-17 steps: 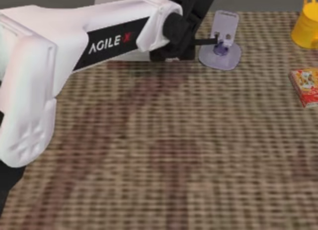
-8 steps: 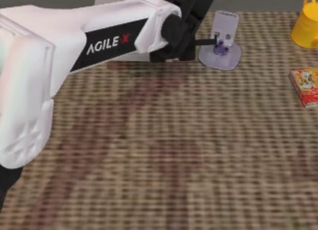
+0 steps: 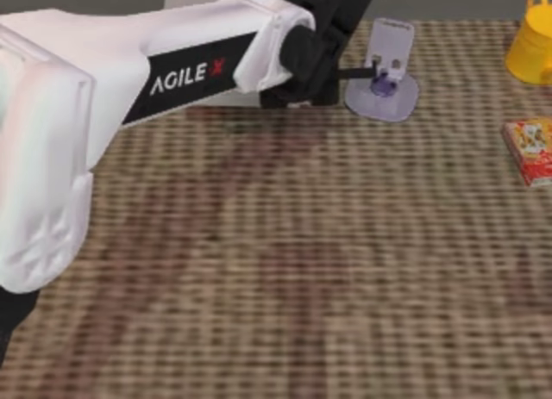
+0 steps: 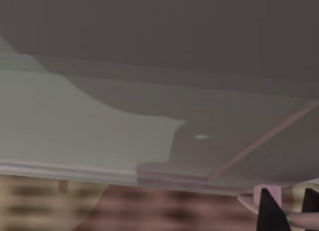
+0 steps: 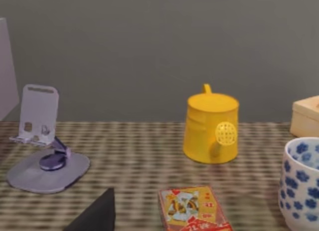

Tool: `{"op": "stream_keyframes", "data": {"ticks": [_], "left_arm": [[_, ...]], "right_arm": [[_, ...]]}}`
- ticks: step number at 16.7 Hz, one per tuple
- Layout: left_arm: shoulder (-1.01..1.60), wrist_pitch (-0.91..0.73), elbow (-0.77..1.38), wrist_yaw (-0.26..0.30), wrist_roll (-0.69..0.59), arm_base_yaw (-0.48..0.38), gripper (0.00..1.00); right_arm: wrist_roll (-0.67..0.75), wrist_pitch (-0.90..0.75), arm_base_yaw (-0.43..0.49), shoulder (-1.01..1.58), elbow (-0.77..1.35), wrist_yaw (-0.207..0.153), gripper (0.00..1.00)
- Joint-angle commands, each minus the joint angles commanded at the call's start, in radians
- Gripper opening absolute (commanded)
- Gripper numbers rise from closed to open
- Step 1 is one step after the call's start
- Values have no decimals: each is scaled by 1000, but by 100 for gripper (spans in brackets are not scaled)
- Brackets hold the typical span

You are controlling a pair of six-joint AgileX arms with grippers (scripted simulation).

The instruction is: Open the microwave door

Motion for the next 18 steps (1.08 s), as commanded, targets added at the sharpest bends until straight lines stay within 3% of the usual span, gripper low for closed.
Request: {"op": "stream_keyframes", "data": {"ticks": [18], "left_arm": [[-44, 49, -75, 29, 45, 3, 0]], "right_arm": [[0, 0, 0, 0, 0, 0, 100]]}}
